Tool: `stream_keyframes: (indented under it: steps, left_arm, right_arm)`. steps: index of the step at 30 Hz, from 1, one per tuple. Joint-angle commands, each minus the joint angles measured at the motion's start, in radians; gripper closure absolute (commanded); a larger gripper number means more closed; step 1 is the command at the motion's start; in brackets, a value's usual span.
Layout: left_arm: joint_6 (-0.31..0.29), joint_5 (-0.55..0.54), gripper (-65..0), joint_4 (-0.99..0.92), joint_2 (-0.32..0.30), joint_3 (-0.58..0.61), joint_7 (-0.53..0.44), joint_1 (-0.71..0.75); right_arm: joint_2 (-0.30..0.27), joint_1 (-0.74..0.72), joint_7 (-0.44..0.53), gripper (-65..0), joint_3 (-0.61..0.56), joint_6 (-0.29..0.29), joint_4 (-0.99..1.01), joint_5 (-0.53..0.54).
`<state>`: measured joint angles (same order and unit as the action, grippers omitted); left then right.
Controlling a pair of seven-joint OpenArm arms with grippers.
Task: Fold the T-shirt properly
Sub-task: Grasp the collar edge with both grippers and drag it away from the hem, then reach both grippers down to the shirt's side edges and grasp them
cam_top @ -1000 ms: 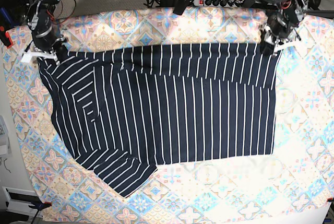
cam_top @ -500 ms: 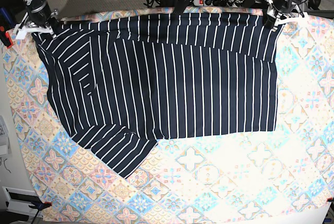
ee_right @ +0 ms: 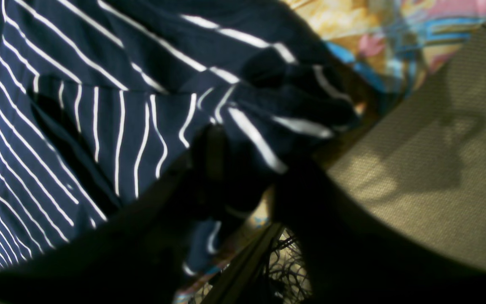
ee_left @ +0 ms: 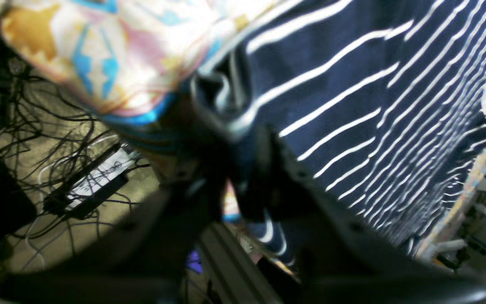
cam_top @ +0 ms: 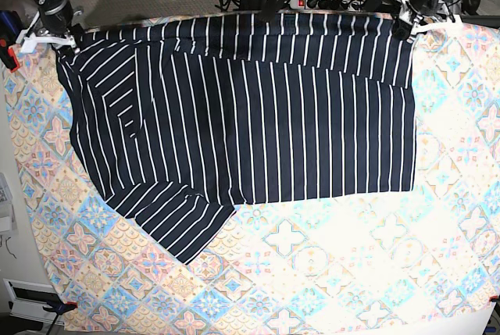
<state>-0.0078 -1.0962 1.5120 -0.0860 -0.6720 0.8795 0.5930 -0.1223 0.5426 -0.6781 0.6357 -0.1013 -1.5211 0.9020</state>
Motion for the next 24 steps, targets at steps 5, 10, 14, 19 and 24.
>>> stream_keyframes:
  steps: [5, 10, 14, 19, 24]
  left_arm:
    - [0.006, 0.011, -22.3, 0.014, -0.014, -0.012, 0.002, 0.015]
    - [0.006, 0.011, -22.3, 0.014, -0.013, -0.059, 0.062, 0.015]
    - [0.004, 0.009, -22.3, 0.015, -0.013, -0.113, 0.063, 0.006]
    - [0.004, 0.009, -22.3, 0.015, -0.016, -0.17, 0.063, -0.044]
    - [0.004, 0.017, -22.3, 0.049, -0.024, -0.165, 0.065, -0.109]
  right_arm:
    - [-0.015, 0.007, 0.025, -31.6, 0.029, -0.004, -0.02, 0.004]
    - [-0.014, 0.006, 0.025, -38.2, 0.057, -0.004, -0.014, 0.004]
    - [-0.006, 0.004, 0.025, -38.8, 0.091, -0.004, -0.012, 0.004]
    - [0.0, 0.0, 0.025, -38.8, 0.14, -0.004, -0.016, 0.003]
    - [-0.024, -0.069, 0.024, -38.7, 0.134, -0.004, -0.025, -0.005]
